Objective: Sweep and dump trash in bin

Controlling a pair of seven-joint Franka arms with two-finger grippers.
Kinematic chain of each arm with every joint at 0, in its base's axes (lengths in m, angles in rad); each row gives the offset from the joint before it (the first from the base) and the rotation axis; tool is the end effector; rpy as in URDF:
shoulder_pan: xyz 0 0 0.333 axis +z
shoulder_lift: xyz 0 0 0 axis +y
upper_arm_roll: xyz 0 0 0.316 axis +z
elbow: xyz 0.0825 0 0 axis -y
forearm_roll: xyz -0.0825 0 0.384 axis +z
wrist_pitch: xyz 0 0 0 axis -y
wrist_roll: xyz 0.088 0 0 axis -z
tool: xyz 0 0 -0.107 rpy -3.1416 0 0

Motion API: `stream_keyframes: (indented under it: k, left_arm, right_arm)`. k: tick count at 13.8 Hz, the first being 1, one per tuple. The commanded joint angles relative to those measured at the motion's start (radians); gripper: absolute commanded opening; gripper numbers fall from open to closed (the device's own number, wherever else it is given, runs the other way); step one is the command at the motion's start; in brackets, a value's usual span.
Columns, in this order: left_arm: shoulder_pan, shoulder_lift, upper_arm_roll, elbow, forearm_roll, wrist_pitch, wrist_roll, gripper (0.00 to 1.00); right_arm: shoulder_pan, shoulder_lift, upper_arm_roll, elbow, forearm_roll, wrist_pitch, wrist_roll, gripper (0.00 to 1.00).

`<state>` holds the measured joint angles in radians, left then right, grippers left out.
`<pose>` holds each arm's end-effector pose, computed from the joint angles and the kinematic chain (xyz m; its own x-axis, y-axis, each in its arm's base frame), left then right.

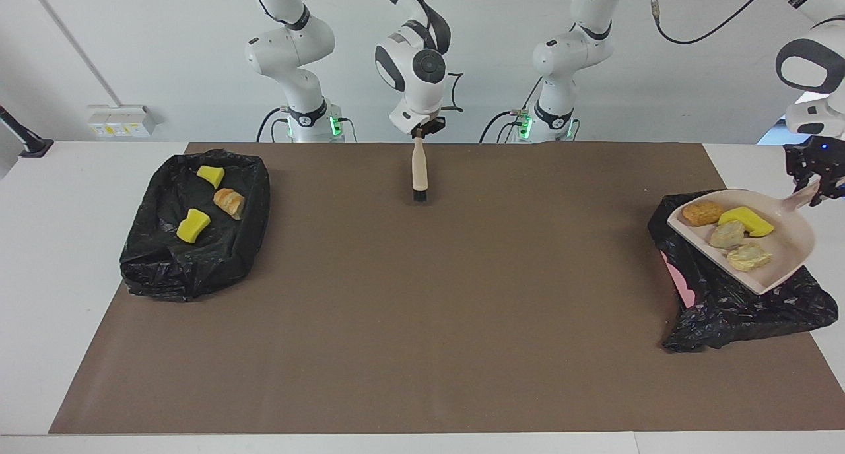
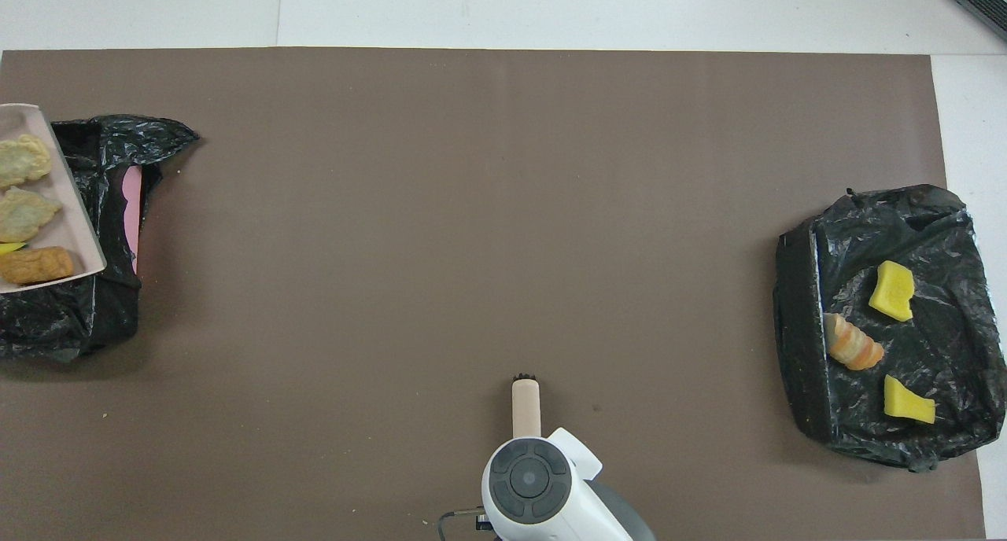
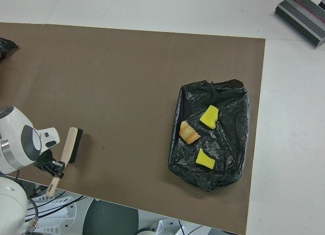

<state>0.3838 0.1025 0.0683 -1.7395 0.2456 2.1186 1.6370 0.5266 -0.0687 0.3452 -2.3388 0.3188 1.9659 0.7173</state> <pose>0.5542 0.2796 0.5381 0.3026 -0.9176 -0.2575 -0.9398 -0.2424 -0.2408 0.2816 0.3664 0.3416 0.9245 -0.0262 -0.3802 -0.0103 -0.9990 0.0438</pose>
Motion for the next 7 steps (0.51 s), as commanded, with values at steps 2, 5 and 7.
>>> stream_keyframes:
  k: [2, 5, 7]
  left_arm:
    - [0.024, 0.069, -0.008, 0.112, 0.192, -0.009, 0.017, 0.00]
    - [0.015, 0.074, -0.008, 0.110, 0.367, 0.001, 0.009, 0.00]
    - [0.011, 0.068, -0.008, 0.098, 0.475, 0.006, 0.007, 0.00]
  right_arm:
    - [0.003, 0.018, -0.002, -0.019, 0.022, 0.044, -0.016, 0.00]
    - [0.004, 0.013, -0.002, -0.040, 0.019, 0.070, -0.053, 0.00]
    - [0.004, 0.015, -0.002, -0.040, 0.017, 0.070, -0.065, 0.12]
